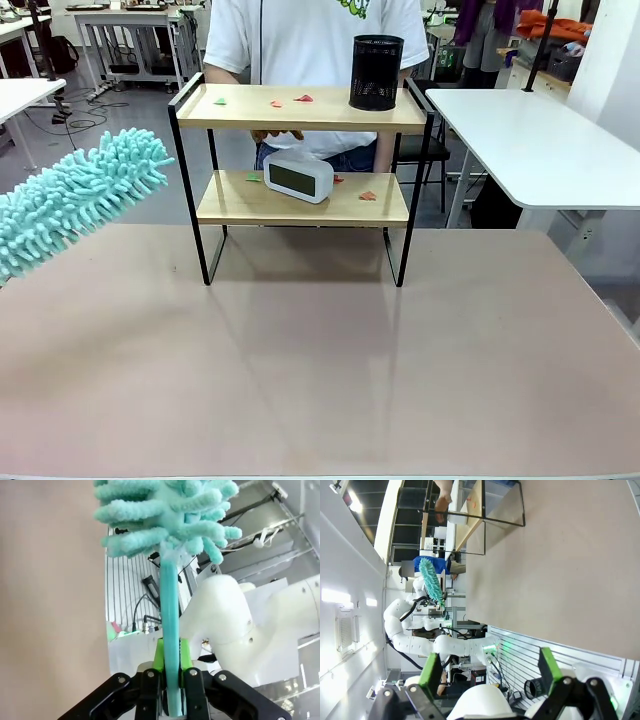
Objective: Clean the shelf.
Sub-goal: Pick up the Duster from the human.
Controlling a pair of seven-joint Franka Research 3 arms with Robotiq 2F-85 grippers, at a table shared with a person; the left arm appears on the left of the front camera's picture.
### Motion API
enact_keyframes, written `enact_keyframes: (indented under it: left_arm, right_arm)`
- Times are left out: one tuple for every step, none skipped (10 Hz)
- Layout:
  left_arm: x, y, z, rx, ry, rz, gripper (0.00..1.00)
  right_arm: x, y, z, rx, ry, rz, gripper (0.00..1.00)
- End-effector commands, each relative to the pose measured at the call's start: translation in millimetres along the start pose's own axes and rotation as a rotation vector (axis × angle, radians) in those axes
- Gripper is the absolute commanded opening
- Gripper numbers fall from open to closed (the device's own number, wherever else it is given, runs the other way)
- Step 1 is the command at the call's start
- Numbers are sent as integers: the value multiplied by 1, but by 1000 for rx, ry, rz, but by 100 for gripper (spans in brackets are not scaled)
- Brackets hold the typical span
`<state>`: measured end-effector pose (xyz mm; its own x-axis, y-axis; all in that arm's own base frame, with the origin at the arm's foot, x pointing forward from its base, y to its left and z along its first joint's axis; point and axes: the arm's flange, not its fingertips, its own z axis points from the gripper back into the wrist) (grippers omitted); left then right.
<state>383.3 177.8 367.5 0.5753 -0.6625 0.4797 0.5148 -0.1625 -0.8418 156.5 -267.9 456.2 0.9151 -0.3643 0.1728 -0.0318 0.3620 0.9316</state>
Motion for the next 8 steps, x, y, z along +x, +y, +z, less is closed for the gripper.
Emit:
enact_keyframes:
  left_arm:
    - [44, -95, 93, -100, -108, 117, 0]
    - [0, 0, 0, 0, 0, 0, 0]
    - [0, 0, 0, 0, 0, 0, 0]
    - [0, 0, 0, 0, 0, 0, 0]
    - [0, 0, 0, 0, 0, 0, 0]
    - [0, 0, 0, 0, 0, 0, 0]
    - [0, 0, 0, 0, 0, 0, 0]
    - [0, 0, 0, 0, 0, 0, 0]
  right_arm:
    - [1, 2, 1, 16, -8, 28, 100]
    - [1, 2, 1, 16, -8, 28, 100]
    - [1, 2, 1, 16, -8, 28, 100]
    - [1, 2, 1, 16, -8, 28, 100]
    - [1, 2, 1, 16, -8, 28, 100]
    - [1, 2, 1, 16, -8, 28, 100]
    - [1, 2, 1, 16, -8, 28, 100]
    - [1, 2, 1, 16, -8, 28, 100]
